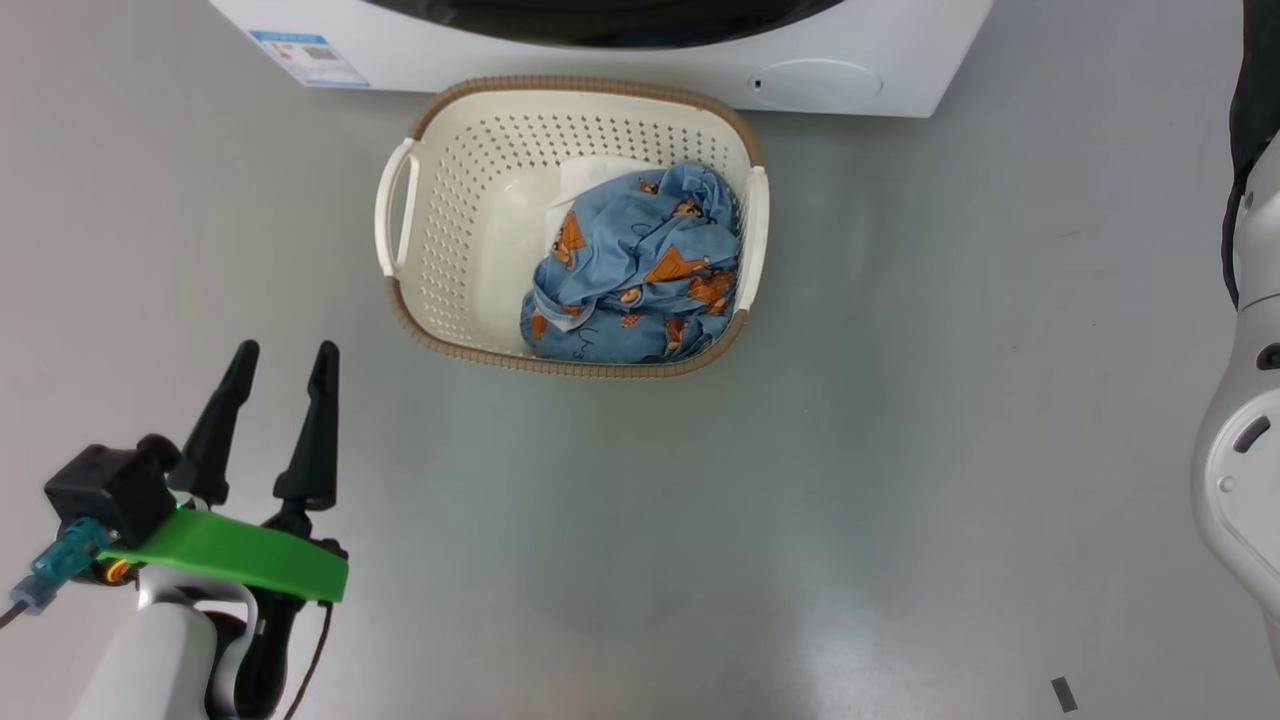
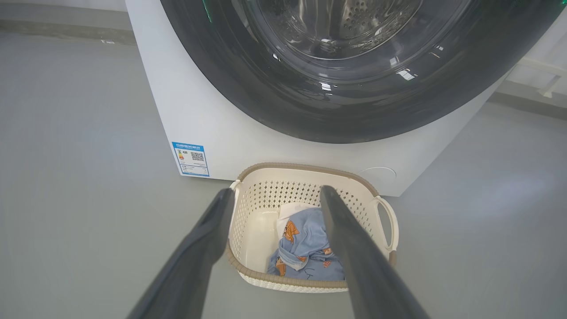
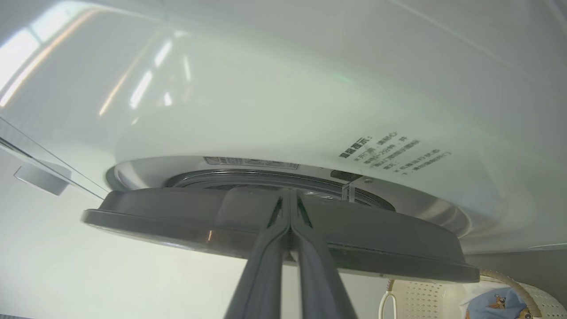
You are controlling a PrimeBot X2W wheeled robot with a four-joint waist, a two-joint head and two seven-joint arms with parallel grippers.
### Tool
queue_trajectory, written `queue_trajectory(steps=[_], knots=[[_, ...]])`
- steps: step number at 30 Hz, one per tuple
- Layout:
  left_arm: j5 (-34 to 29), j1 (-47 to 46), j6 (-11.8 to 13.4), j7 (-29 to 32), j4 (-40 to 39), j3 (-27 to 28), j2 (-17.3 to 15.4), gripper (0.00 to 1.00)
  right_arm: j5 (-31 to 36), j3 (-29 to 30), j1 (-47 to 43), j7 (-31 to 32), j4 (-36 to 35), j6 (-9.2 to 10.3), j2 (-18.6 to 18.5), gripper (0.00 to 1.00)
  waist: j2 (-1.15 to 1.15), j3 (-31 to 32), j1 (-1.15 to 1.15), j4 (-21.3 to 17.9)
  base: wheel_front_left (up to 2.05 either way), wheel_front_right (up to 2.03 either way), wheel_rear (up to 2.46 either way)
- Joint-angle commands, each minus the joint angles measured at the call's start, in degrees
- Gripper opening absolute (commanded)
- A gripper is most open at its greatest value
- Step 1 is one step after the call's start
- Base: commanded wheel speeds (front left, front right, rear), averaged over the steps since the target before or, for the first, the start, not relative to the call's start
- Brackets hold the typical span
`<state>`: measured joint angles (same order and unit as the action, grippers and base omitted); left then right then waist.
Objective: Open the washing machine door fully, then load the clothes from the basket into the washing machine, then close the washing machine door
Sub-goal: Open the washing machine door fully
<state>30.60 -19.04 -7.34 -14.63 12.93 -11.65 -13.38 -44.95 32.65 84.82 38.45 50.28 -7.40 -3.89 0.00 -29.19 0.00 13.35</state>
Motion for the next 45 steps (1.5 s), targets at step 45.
queue_trajectory(steps=[45], knots=[[0.9,-1.0,-0.1,-0.4,-3.2,2.4,-1.1,1.0,0.9,-6.7,6.6,7.4,12.0,-0.09,1.0,0.0,0.0,-1.4,0.0,1.8,0.0,0.0,0.0]])
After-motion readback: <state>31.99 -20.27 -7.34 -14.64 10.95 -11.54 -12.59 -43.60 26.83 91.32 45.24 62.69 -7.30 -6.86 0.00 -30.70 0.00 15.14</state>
